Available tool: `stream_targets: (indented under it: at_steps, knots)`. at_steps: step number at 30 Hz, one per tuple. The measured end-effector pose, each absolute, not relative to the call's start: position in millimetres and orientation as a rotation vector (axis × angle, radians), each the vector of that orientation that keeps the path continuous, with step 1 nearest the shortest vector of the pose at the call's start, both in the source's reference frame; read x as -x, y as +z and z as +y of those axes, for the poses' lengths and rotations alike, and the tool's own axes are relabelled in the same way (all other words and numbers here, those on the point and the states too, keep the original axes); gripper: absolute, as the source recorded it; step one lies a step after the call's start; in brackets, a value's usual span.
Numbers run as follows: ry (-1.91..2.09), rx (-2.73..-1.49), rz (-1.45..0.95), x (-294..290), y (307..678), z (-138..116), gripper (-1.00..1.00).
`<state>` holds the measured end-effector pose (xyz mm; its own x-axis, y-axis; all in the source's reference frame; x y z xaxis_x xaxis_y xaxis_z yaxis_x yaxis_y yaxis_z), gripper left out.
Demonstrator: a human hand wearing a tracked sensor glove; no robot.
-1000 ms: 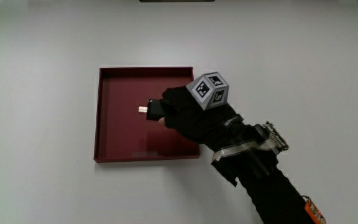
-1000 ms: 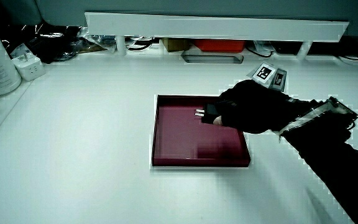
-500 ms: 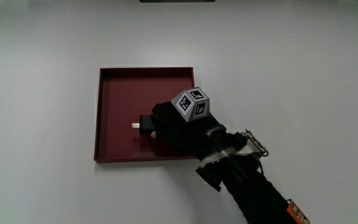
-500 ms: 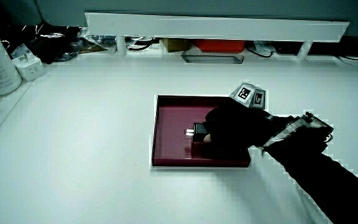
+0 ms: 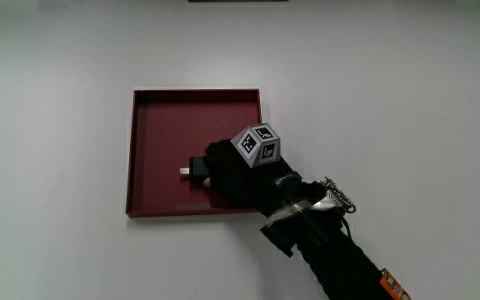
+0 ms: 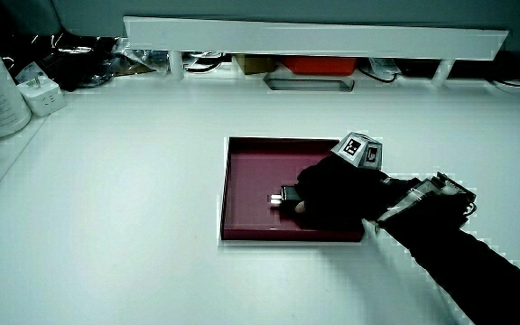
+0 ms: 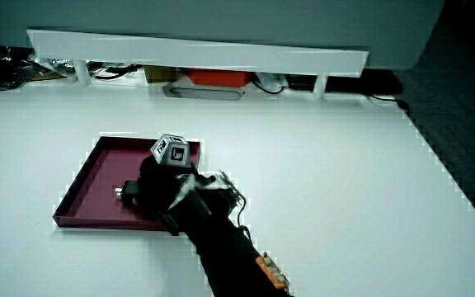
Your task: Place charger into plate
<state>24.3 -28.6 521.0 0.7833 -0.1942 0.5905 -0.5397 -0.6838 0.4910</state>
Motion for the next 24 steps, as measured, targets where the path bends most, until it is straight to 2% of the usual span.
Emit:
stream_targets:
  at_steps: [11, 15, 20, 22, 23, 24]
  knots:
    - [0.645, -2.315, -0.524, -26.2, 522.6, -27.2, -0.41]
    - [0.662, -2.281, -0.528, -28.8, 524.8, -25.3, -0.56]
    - [0.713, -2.253, -0.536, -38.0, 510.3, -27.7, -0.74]
    - [0.769, -2.185, -0.557, -43.1, 503.6, -28.4, -0.81]
    - [0.840, -2.105, -0.558, -46.5, 508.2, -28.4, -0.85]
    - [0.816, -2.161, -0.570, -49.3, 489.6, -28.0, -0.89]
